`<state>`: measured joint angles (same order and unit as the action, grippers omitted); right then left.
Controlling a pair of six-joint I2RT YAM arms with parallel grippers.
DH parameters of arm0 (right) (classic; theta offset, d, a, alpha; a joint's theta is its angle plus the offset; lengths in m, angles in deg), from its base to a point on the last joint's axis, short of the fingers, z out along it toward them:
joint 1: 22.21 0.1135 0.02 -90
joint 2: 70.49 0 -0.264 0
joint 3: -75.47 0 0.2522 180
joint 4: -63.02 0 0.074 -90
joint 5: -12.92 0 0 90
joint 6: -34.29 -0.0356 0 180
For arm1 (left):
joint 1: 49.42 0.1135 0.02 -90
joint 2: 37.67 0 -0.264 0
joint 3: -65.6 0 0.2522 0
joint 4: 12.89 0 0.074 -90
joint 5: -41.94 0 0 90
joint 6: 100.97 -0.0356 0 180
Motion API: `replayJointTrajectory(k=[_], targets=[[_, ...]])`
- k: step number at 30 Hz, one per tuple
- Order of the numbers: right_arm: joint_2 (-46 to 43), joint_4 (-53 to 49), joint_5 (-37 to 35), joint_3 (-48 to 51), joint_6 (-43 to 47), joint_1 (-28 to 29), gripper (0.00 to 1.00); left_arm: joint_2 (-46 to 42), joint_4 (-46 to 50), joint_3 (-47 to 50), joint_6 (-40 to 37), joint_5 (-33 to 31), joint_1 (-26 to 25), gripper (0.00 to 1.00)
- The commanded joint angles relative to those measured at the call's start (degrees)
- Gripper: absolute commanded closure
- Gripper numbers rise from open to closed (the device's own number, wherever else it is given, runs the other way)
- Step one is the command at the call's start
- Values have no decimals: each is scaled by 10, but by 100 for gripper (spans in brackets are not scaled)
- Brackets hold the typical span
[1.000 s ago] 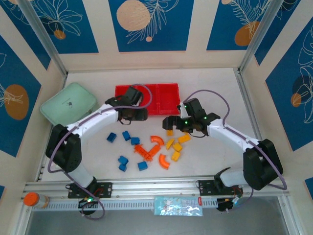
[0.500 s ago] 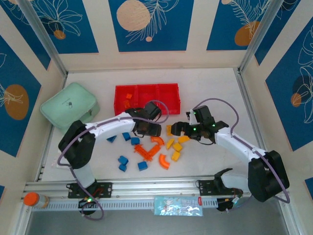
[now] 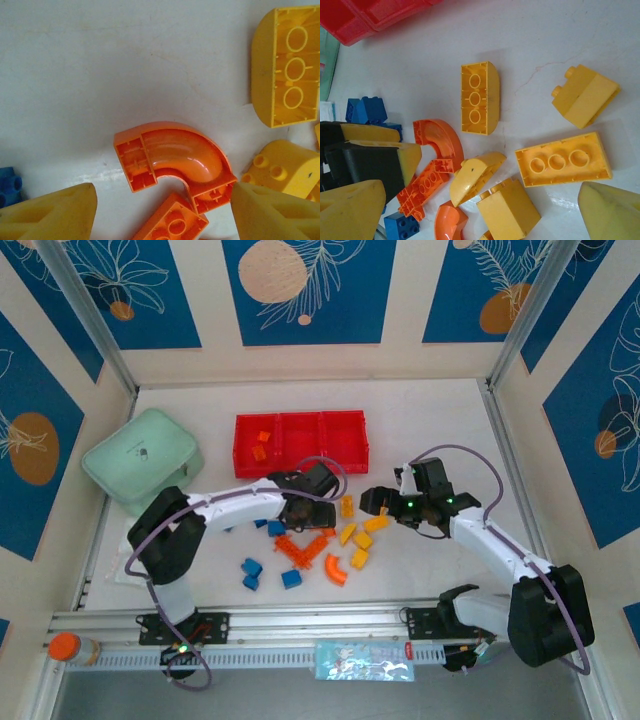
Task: Sort the legos into containers by color
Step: Pick up the lego from the center of the table.
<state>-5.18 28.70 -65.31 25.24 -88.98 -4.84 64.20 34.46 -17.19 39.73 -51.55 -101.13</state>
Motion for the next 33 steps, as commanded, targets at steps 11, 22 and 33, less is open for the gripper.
replayJointTrajectory(k=[11, 22, 33], targets=[[-5, 13, 30, 15, -3, -6, 1, 45, -3, 1, 23, -39, -3, 48], [-6, 13, 32, 16, -3, -8, 1, 55, -25, 3, 23, -33, -4, 70], [-1, 0, 36, -4, 17, -8, 1, 16, -28, 7, 15, -42, 7, 83]])
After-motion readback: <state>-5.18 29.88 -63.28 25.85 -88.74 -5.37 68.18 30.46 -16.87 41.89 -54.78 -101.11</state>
